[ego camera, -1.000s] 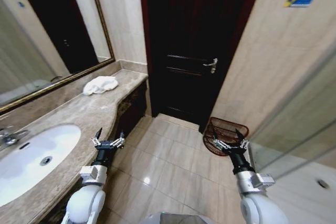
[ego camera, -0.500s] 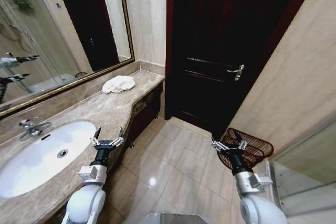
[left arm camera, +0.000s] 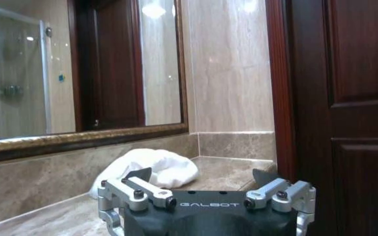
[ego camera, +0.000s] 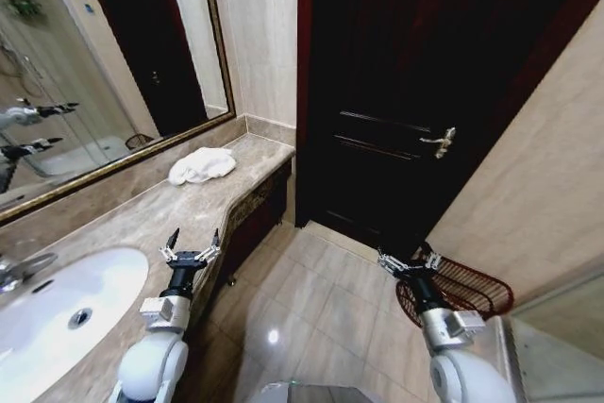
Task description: Discard the used towel into the hamper.
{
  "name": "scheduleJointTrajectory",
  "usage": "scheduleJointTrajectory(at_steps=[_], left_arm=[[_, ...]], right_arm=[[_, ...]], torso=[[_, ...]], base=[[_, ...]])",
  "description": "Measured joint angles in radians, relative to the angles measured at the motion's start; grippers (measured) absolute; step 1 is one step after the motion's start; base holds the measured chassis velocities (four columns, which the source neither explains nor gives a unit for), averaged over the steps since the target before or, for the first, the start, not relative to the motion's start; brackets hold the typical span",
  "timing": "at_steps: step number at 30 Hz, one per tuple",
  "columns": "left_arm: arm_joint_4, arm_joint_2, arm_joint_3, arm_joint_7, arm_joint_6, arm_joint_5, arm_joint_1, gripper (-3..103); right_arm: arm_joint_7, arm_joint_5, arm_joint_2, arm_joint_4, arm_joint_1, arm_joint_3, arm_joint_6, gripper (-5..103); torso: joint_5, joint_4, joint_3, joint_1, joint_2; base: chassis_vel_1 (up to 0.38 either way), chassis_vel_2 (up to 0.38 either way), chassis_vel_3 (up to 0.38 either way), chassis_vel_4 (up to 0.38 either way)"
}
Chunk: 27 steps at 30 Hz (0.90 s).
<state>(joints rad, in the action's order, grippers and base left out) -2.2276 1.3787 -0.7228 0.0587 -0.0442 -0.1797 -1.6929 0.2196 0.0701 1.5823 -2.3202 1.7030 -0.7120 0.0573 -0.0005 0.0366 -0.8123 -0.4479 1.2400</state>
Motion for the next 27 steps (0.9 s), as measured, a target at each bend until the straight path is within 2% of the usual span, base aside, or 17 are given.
scheduleJointTrajectory(at_steps=[12,27], left_arm=[[-0.005,0.002,0.002,0.0,0.023,-0.005,-0.002,100],[0.005,0.001,0.003,0.026,0.017,-0.006,0.007,100]], right_arm=[[0.002,0.001,-0.001,-0.003,-0.001,0.0,0.0,100],[-0.018,0.0,-0.002,0.012,-0.012,0.004,-0.004,100]], torso=[[0.0007,0.0002,0.0,0.0,0.0],[0.0007,0.0007,0.0,-0.001,0.0]], base=[[-0.162,0.182,0.178,-0.161],[-0.117,0.202,0.205,-0.112]])
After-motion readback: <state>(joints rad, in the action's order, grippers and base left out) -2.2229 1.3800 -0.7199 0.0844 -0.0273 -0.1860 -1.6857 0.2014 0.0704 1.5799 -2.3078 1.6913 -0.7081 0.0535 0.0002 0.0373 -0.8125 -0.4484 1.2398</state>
